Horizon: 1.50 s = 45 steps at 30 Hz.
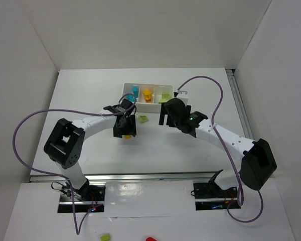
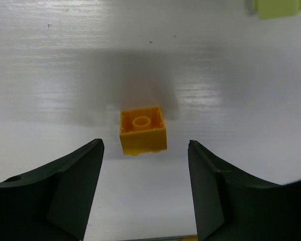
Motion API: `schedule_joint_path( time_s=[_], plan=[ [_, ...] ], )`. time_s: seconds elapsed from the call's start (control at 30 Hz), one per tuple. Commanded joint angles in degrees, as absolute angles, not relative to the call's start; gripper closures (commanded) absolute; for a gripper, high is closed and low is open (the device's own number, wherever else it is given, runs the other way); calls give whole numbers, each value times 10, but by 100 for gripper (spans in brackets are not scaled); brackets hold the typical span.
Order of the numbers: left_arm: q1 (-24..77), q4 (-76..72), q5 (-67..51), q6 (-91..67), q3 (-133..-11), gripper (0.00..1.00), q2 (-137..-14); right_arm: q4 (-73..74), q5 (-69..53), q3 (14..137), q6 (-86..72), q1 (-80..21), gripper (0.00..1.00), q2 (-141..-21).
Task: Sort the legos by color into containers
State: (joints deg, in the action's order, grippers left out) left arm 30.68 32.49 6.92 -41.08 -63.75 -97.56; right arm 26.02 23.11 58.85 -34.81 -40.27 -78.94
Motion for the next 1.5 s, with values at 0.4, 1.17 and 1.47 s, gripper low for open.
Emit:
schedule_joint_path(
  time_s=[0.4,1.17,1.47],
  plan=[
    [309,367,124,-388,-733,85,-969,255,264,608,-353,-407,6,-770],
    [286,446,91,-290,-1325,12,-1314,319,291,603,-384,-412,6,-721],
    [256,463,127,-279,-1212,12,-1089,213,229,613,-383,-452,6,-810]
  ],
)
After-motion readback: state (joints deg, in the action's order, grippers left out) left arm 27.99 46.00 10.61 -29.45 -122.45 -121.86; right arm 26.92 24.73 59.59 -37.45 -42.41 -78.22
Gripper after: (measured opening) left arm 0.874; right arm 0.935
